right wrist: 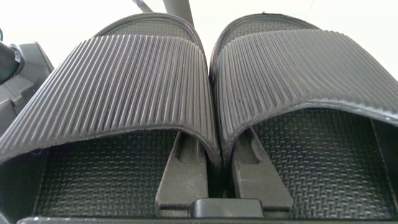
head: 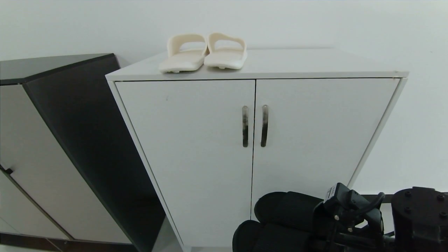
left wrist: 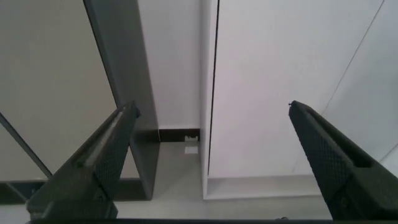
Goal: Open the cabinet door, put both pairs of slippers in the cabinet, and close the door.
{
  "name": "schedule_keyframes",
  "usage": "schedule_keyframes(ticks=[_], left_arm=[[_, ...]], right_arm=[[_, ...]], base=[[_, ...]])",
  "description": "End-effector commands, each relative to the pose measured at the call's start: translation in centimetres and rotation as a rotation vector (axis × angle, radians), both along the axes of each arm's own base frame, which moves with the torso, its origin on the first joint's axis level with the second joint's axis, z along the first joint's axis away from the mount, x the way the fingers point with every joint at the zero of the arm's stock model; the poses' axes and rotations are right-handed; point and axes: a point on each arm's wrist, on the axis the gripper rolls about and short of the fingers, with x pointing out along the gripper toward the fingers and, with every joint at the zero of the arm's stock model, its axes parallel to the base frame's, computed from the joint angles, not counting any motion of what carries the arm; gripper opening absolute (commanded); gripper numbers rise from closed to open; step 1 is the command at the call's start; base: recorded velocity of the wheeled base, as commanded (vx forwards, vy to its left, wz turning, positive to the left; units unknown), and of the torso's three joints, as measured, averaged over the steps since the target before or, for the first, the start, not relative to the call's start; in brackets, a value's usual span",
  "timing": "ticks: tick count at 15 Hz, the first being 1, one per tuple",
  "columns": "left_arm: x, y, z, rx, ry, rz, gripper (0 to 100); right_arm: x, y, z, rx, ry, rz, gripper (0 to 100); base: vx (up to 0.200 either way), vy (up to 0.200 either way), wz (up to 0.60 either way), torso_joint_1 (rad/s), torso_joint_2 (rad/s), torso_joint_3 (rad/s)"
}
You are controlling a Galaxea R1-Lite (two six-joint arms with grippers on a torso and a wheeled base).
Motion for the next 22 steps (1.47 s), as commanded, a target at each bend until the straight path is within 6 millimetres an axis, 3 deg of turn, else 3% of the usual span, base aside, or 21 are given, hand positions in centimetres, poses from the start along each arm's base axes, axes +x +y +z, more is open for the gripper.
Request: schedule_keyframes(ticks=[1, 5, 14, 15, 17, 19, 22], left_arm=[[0.0, 0.0, 0.0, 0.002, 0.005, -0.001, 100], [0.1, 0.0, 0.1, 0.029, 0.009, 0.009, 100], [0.7, 0.0, 0.4, 0.051, 0.081, -0.125, 100], [0.8, 0.0, 1.8, 0.033, 0.044, -0.120, 100], [1.9, -0.1, 7.3, -0.111, 0.001, -0.127, 100], [3.6, -0.4, 8.0, -0.104, 0.099, -0.217, 100], [8.0, -2.3, 8.9, -0.097, 0.209, -0.534, 100]], right_arm=[[0.1, 0.1, -0.2, -0.008, 0.006, 0.001, 0], [-0.1, 0.0, -0.2, -0.005, -0.012, 0.007, 0], [-0.3, -0.1, -0.6, -0.018, -0.010, 0.017, 0], [-0.4, -0.2, -0.8, -0.025, -0.007, 0.017, 0], [-0.6, 0.0, -0.7, -0.024, -0.009, 0.025, 0], [-0.5, 0.1, -0.5, -0.014, -0.014, 0.027, 0], [-0.6, 0.1, -0.5, -0.009, -0.021, 0.028, 0]], base=[[0.000, 0.000, 0.00, -0.041, 0.44, 0.383], [0.000, 0.000, 0.00, -0.011, 0.24, 0.229], [0.000, 0.000, 0.00, 0.000, 0.01, 0.005], [0.000, 0.000, 0.00, 0.000, 0.00, 0.000], [0.000, 0.000, 0.00, 0.000, 0.00, 0.000], [0.000, 0.000, 0.00, 0.000, 0.00, 0.000], [0.000, 0.000, 0.00, 0.000, 0.00, 0.000]])
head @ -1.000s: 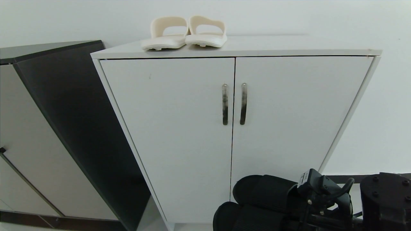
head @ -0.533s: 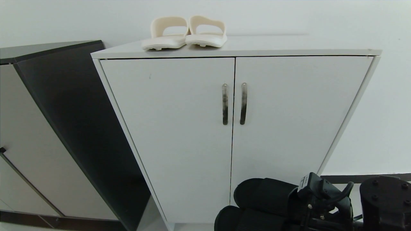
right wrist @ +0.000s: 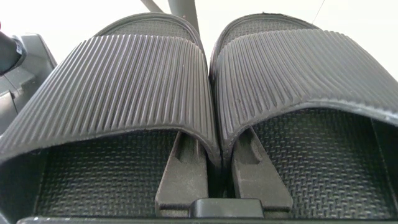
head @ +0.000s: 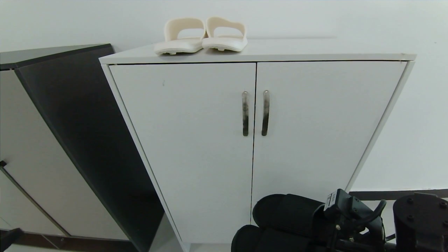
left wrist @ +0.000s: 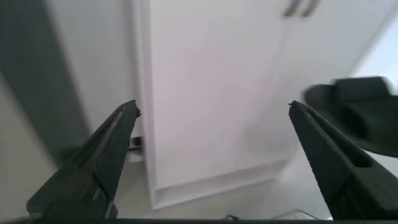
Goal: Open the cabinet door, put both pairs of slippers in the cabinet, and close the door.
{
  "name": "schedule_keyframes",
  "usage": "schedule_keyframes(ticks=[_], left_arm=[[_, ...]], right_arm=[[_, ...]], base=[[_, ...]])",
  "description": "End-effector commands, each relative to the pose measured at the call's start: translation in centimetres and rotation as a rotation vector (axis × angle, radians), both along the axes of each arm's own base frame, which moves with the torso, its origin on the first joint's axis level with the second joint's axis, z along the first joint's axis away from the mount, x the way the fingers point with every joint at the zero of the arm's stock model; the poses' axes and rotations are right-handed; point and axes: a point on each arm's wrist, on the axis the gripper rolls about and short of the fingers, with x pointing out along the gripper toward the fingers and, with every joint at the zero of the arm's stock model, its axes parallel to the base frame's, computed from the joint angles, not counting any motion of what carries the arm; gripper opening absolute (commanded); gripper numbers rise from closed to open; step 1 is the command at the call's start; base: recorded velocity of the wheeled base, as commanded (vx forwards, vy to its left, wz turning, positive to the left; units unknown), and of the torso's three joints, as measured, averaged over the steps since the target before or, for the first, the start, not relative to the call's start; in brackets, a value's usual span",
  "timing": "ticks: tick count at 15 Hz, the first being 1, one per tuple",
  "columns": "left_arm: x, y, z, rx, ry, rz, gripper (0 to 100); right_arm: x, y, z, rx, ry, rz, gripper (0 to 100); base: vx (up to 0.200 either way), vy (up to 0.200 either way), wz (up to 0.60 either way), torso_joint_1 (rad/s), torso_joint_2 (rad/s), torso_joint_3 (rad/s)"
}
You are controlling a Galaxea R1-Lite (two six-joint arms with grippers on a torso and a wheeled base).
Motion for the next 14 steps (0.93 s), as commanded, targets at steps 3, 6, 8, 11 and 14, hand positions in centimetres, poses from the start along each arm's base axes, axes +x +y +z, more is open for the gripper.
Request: schedule_keyframes(ticks=[3, 6, 8, 11, 14], left_arm=[[6.7, -3.9, 2.8, 0.005, 0.069, -0.343, 100], [7.2, -5.7, 3.4, 0.029, 0.075, -0.434, 100], [7.7, -8.3, 4.0, 0.080, 0.077, -0.492, 100], [9.7, -11.8, 5.9, 0.079, 0.066, -0.547, 100], [11.9, -15.9, 6.3, 0.082, 0.055, -0.548, 100]], right_arm=[[-0.1, 0.0, -0.2, -0.007, 0.006, 0.004, 0], [0.0, 0.1, -0.4, -0.016, 0.012, 0.003, 0], [0.0, 0.1, -0.5, -0.017, 0.013, 0.003, 0], [-0.1, 0.1, -0.6, -0.022, 0.015, 0.005, 0], [-0.1, 0.0, -0.6, -0.022, 0.015, 0.005, 0]], base=[[0.000, 0.000, 0.00, 0.000, 0.00, 0.000], [0.000, 0.000, 0.00, 0.000, 0.00, 0.000], [0.000, 0.000, 0.00, 0.000, 0.00, 0.000], [0.000, 0.000, 0.00, 0.000, 0.00, 0.000], [0.000, 0.000, 0.00, 0.000, 0.00, 0.000]])
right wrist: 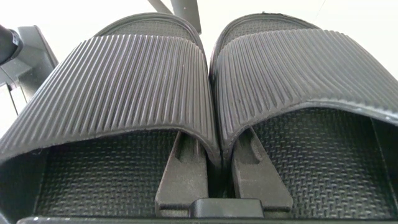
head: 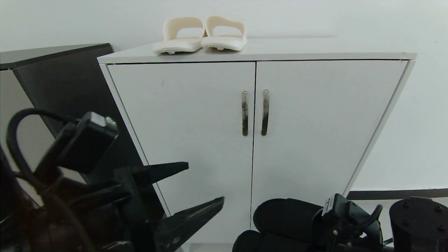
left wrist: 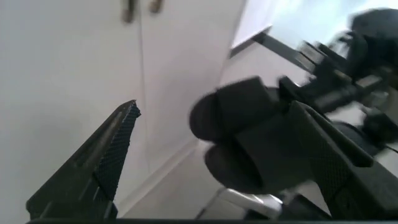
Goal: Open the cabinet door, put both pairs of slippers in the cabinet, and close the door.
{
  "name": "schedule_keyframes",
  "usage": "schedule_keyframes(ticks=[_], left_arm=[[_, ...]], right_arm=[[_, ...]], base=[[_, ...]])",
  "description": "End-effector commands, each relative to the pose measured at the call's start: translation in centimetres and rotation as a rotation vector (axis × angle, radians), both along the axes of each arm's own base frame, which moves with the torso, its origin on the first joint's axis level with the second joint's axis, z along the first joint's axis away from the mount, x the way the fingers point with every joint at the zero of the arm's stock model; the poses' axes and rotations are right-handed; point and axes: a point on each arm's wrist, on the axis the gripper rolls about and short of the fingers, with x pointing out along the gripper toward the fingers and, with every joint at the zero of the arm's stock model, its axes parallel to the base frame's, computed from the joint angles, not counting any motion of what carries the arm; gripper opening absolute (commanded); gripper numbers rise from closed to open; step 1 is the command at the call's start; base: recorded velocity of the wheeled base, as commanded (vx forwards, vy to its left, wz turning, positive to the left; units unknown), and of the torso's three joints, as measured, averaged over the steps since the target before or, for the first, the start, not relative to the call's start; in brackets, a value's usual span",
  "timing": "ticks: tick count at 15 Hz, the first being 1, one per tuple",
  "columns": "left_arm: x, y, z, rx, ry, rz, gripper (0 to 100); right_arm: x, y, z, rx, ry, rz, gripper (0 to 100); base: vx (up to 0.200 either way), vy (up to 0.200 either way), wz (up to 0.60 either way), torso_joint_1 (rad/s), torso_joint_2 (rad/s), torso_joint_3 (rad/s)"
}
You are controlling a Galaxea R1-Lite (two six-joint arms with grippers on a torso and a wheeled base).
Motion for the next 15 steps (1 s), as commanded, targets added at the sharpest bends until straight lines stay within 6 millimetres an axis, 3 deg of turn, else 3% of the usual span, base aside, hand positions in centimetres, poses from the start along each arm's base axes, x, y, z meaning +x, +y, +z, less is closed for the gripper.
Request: schedule_keyframes(ticks=[1, 5, 10, 11, 15], left_arm=[[2.3, -4.6, -0.7, 0.048, 0.023, -0.023, 100], [3.9, -6.4, 0.6, 0.027, -0.003, -0.084, 100], [5.9, -7.0, 3.1, -0.078, 0.076, -0.222, 100], [7.3, -7.7, 3.6, -0.114, 0.104, -0.218, 100], [8.2, -8.5, 3.7, -0.127, 0.114, -0.217, 100]], right_arm=[[0.0, 0.0, 0.0, 0.001, 0.000, 0.002, 0], [-0.2, -0.2, 0.4, 0.011, -0.024, 0.005, 0], [-0.1, -0.1, -0.1, -0.001, -0.012, 0.008, 0], [-0.2, -0.2, -0.3, -0.007, -0.010, 0.007, 0], [-0.1, -0.1, -0.5, -0.019, -0.006, 0.013, 0]], base=[[0.000, 0.000, 0.00, 0.000, 0.00, 0.000], [0.000, 0.000, 0.00, 0.000, 0.00, 0.000], [0.000, 0.000, 0.00, 0.000, 0.00, 0.000], [0.000, 0.000, 0.00, 0.000, 0.00, 0.000], [0.000, 0.000, 0.00, 0.000, 0.00, 0.000]])
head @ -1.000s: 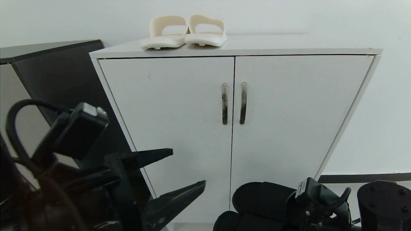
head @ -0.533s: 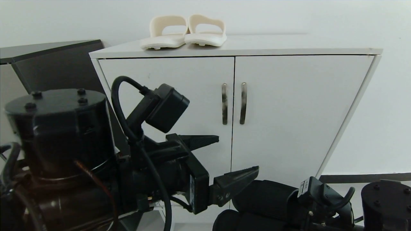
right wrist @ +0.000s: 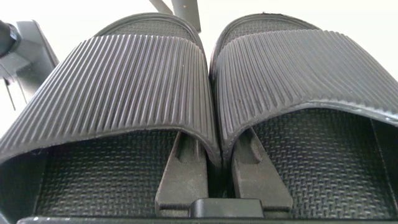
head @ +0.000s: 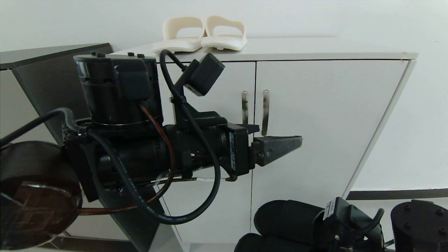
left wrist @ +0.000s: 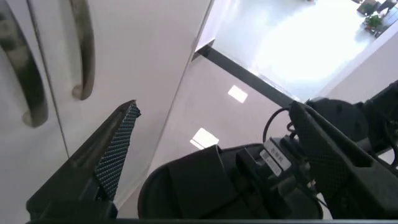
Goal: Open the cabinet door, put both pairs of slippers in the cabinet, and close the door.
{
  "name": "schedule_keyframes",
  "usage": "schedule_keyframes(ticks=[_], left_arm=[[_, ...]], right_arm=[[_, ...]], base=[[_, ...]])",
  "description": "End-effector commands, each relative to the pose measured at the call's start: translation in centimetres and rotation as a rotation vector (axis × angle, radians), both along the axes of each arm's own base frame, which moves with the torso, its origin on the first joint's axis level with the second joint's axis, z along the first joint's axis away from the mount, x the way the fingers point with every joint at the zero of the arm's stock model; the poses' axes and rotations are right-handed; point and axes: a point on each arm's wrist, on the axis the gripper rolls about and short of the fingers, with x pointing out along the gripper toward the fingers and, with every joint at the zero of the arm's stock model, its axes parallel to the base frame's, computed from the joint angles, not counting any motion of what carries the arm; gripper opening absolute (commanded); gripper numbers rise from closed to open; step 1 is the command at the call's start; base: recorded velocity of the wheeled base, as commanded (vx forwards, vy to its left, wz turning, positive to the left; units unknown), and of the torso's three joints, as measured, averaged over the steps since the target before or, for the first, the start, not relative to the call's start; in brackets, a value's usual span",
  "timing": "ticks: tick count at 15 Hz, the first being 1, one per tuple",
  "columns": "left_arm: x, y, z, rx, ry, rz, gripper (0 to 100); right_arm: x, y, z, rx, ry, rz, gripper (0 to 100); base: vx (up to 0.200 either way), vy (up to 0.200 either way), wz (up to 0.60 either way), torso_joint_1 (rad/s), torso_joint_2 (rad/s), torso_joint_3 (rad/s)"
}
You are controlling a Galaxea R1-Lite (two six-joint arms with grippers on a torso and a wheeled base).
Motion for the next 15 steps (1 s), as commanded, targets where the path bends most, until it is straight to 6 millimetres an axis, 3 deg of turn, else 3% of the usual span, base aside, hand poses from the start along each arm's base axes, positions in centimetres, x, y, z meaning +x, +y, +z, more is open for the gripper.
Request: schedule_keyframes(ticks=[1, 5, 15], left_arm=[[0.5, -0.4, 0.1, -0.007, 0.004, 0.003, 100], [2.7, -0.9, 0.3, -0.012, -0.011, 0.049, 100], [5.7, -2.3, -0.5, -0.002, -0.006, 0.139, 100]], right_arm=[[0.1, 0.2, -0.4, -0.014, 0.008, 0.006, 0], [0.1, 0.3, -0.4, -0.018, 0.007, 0.009, 0], [0.0, 0.4, -0.6, -0.026, 0.012, 0.015, 0]], base=[[0.000, 0.000, 0.00, 0.000, 0.00, 0.000], [0.000, 0.000, 0.00, 0.000, 0.00, 0.000], [0.000, 0.000, 0.00, 0.000, 0.00, 0.000]])
